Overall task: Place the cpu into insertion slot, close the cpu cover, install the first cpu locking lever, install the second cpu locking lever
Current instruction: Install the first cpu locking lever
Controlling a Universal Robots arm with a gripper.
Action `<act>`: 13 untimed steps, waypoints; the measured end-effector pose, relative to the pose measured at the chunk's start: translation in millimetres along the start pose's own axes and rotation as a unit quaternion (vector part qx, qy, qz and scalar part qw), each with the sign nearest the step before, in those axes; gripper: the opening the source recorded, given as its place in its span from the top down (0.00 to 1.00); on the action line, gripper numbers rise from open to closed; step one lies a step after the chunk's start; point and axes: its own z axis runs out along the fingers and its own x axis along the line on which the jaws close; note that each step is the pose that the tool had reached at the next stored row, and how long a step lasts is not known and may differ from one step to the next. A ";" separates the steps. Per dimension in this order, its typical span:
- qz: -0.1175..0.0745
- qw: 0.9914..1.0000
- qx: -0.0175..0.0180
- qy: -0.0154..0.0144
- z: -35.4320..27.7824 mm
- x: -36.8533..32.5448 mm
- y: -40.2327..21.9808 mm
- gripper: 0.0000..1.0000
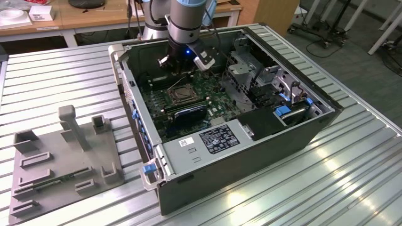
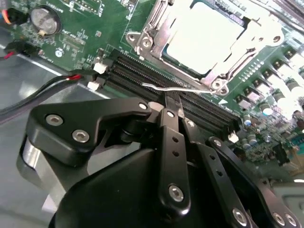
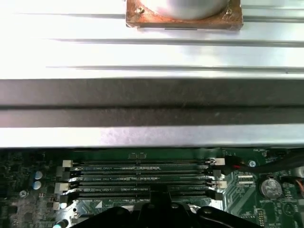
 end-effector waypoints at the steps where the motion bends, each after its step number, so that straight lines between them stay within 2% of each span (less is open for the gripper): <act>1: 0.000 1.000 0.000 0.000 -2.5 -0.1 0.6 0.89; 6: 0.000 1.000 0.000 0.000 -10.6 -0.3 2.7 0.89; 13: 0.000 1.000 0.000 0.000 -14.9 -0.4 3.1 0.89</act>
